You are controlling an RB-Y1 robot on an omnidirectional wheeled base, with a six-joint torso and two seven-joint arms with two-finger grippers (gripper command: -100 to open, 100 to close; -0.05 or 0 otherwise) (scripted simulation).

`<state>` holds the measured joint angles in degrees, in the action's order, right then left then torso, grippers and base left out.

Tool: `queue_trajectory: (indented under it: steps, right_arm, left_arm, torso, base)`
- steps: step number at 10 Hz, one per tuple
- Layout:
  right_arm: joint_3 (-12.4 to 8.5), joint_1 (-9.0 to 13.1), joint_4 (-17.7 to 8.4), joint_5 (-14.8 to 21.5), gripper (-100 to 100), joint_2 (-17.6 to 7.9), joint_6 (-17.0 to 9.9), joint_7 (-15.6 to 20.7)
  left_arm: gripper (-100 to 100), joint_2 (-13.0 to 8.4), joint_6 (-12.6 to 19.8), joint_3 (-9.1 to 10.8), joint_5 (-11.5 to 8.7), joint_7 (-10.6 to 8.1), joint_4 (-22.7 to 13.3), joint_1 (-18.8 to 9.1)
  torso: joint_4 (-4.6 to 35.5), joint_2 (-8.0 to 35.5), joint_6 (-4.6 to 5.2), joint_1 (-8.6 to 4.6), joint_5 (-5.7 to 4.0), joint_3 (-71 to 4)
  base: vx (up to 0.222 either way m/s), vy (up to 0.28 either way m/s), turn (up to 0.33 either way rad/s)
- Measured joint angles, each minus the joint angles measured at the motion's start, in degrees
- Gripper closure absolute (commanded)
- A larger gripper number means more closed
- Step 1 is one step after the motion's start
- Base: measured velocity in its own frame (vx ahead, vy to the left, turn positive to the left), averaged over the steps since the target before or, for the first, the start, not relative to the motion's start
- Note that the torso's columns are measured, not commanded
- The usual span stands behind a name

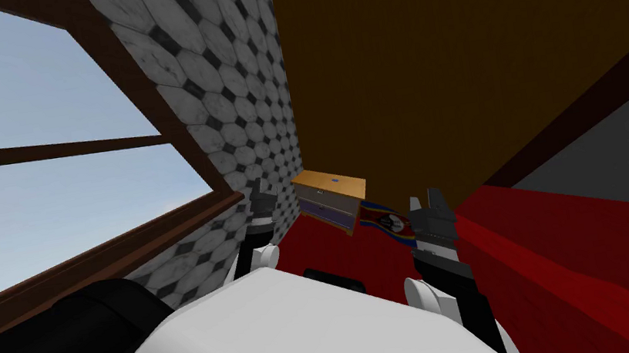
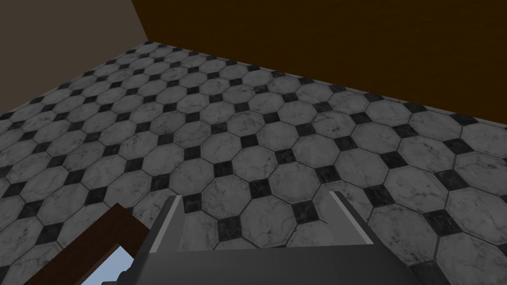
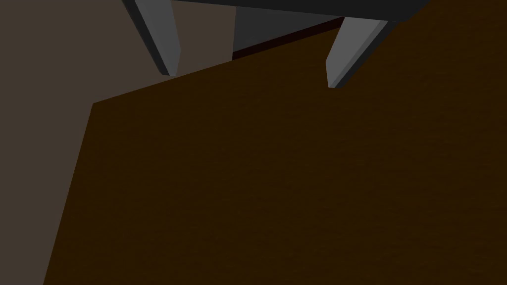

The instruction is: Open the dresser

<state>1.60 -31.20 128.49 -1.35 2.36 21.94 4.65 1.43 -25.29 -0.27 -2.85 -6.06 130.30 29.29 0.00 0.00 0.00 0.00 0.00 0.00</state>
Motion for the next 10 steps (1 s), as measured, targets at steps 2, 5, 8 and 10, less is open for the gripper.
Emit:
queue_trajectory:
  steps: [2, 5, 8, 10]
  right_arm:
    - [0.00, 0.00, 0.00, 0.00, 0, 0.00, 0.00, 0.00]
    - [0.00, 0.00, 0.01, 0.00, 0, 0.00, 0.00, 0.00]
    - [0.00, 0.00, 0.02, 0.00, 0, 0.00, 0.01, 0.00]
    - [0.00, 0.00, 0.02, 0.00, 0, 0.00, 0.01, 0.00]
  left_arm:
    - [0, 0.00, 0.00, 0.00, 0.00, 0.00, 0.00, 0.00]
    - [0, 0.00, 0.00, 0.00, 0.00, 0.00, 0.01, 0.00]
    - [0, 0.00, -0.01, 0.00, 0.00, 0.00, 0.02, 0.00]
    - [-100, 0.00, -0.01, 0.00, 0.00, 0.00, 0.02, 0.00]
  torso:
    - [6.00, 5.97, 0.00, 0.00, 0.00, -12.00]
    - [18.46, 18.45, 0.00, 0.00, 0.00, -36.92]
    - [31.14, 31.16, 0.00, 0.00, 0.00, -62.27]
    - [39.60, 39.62, 0.00, 0.00, 0.00, -79.19]
  base:
    - [0.000, 0.000, 0.000]
    - [0.000, 0.000, 0.000]
    - [0.000, 0.000, 0.000]
    - [0.008, 0.000, -0.014]
